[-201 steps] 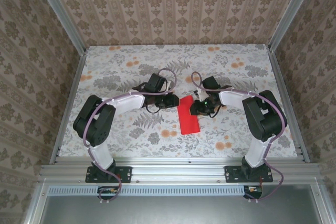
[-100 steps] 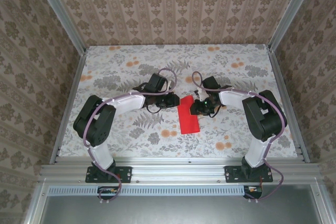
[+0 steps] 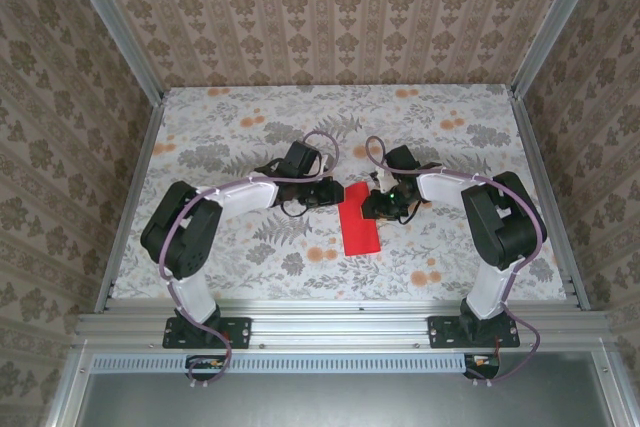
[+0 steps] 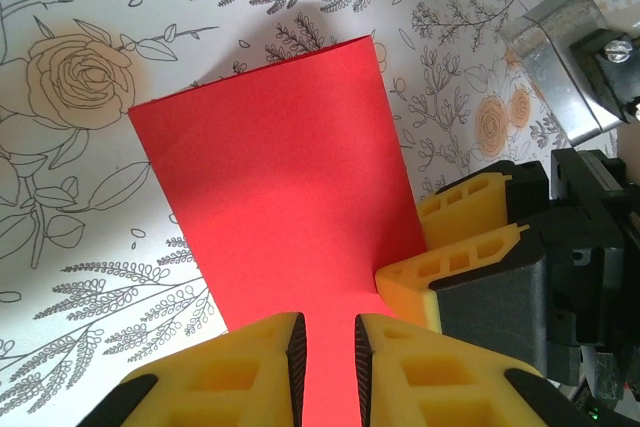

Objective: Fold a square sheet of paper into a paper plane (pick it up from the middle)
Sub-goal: Hold the square sheet of paper at the center of the table.

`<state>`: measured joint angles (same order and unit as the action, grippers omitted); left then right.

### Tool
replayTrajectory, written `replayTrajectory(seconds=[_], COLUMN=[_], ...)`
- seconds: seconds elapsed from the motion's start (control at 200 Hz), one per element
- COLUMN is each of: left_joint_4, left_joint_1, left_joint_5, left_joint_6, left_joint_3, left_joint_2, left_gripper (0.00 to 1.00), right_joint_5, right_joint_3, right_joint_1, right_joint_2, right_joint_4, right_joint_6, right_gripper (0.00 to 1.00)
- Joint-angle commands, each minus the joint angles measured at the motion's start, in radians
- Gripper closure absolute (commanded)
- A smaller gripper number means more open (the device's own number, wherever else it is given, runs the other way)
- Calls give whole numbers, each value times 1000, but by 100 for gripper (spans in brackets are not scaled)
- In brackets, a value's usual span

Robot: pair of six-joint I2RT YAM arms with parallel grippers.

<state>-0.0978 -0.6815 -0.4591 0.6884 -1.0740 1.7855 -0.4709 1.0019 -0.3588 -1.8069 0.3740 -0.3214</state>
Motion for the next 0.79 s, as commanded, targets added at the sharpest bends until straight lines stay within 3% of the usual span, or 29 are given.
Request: replayTrajectory(seconds=[0.0, 0.79], left_joint_4=[17, 33], left_joint_1=[-13, -81], left_joint_5=[2, 10], left_joint_6=[19, 42], left_joint_3=[2, -26], left_joint_2=[21, 132], left_gripper=[77, 86], right_joint_5=[43, 43], right_joint_3=[-6, -11], right_joint_1=[-8, -11], right_joint_2=[-30, -35], right_joint_4=[0, -4], right_joint_6=[-13, -16], right_gripper=[66, 66])
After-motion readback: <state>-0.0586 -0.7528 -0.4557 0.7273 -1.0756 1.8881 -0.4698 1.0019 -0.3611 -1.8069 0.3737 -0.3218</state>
